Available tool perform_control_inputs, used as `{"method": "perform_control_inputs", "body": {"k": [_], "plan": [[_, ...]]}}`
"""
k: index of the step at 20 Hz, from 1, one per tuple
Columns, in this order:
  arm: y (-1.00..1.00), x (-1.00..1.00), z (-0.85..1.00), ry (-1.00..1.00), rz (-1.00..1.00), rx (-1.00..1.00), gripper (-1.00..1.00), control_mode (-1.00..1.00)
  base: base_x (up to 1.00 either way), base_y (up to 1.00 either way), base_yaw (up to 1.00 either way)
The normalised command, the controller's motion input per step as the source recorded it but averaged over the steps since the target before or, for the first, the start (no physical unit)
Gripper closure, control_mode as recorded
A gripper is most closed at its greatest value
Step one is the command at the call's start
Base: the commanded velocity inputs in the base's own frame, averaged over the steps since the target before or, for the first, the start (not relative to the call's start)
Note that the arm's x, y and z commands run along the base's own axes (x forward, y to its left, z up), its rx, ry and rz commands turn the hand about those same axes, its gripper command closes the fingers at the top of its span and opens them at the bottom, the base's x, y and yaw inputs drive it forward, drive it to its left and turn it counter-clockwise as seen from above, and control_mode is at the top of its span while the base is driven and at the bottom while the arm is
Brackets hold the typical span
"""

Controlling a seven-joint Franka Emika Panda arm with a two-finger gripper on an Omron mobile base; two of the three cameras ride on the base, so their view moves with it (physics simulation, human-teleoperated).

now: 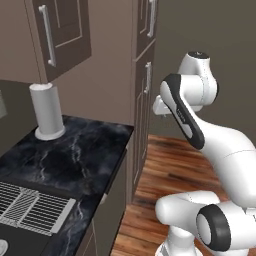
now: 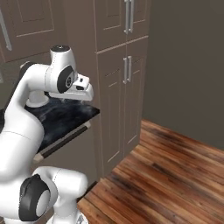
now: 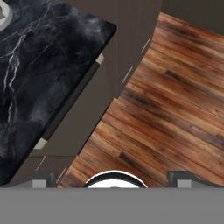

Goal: Open the dishwasher door and pull out the top rack.

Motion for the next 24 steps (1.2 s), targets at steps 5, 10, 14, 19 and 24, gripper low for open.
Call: {"method": "perform_control_inputs", "body": {"k": [5, 10, 14, 19, 24], "plan": [[0.0, 0.0, 0.0, 0.0, 0.0, 0.0, -1.0, 1.0, -0.34, 0.0, -0.17], [0.0, 0.0, 0.0, 0.0, 0.0, 0.0, -1.0, 1.0, -0.32, 0.02, -0.16], [0.0, 0.0, 0.0, 0.0, 0.0, 0.0, -1.0, 1.0, -0.36, 0.08, -0.15], [0.0, 0.0, 0.0, 0.0, 0.0, 0.0, -1.0, 1.0, -0.49, 0.12, -0.14], [0.0, 0.0, 0.0, 0.0, 0.0, 0.0, -1.0, 1.0, -0.36, 0.19, -0.12]]}}
